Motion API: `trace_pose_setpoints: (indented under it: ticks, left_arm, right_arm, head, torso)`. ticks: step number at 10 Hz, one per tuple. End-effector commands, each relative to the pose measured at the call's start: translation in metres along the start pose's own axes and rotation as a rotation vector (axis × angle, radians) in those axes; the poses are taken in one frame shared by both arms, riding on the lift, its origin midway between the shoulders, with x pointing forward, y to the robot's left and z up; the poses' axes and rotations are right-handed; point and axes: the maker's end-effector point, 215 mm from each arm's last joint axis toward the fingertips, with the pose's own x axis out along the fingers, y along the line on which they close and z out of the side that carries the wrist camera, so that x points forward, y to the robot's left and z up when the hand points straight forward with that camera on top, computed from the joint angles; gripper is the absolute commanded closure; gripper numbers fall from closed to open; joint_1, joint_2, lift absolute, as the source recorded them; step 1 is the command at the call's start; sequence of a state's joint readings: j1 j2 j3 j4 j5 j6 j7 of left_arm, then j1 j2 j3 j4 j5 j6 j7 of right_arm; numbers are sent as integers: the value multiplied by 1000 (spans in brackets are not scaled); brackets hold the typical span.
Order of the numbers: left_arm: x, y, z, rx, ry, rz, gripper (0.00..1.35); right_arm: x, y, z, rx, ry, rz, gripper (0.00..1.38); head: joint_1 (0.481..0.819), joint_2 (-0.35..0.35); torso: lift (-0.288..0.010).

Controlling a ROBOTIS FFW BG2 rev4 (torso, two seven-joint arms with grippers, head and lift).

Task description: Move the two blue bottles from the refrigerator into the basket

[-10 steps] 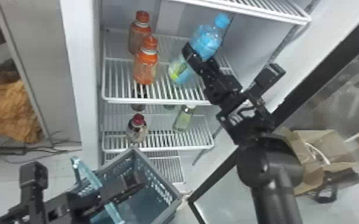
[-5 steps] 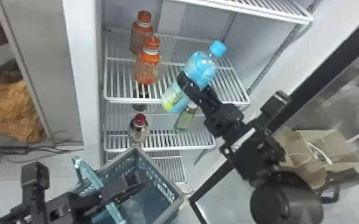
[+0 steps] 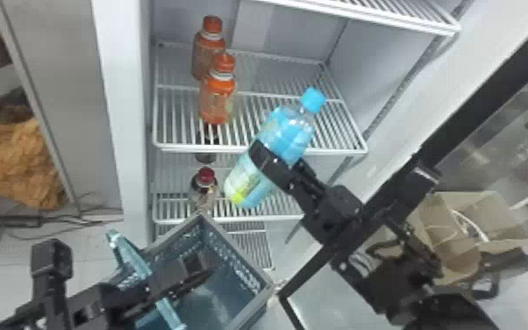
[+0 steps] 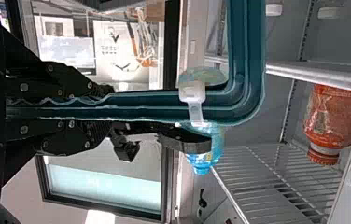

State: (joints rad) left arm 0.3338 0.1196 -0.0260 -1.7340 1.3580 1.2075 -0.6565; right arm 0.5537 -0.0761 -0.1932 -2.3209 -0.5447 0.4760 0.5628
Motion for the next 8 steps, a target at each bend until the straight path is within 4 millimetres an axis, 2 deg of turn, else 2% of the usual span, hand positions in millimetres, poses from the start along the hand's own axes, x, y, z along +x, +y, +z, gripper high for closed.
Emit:
trace_pose_setpoints:
  ticks: [1, 6, 8]
  left_arm:
    - [1, 0, -1, -1, 2, 1, 1202]
    - [4, -1, 1, 8, 6, -1, 1202]
    - [5, -4, 4, 16, 6, -5, 1202]
  right_arm:
    - [-9, 8, -23, 46, 58, 9, 1274]
    - [-26, 25, -91, 168, 261, 44, 1274]
    - [-23, 28, -115, 211, 309, 63, 1274]
  head:
    - [695, -307]
    - [695, -288]
    - [695, -274]
  torso:
    - [0]
    - [0]
    - [0]
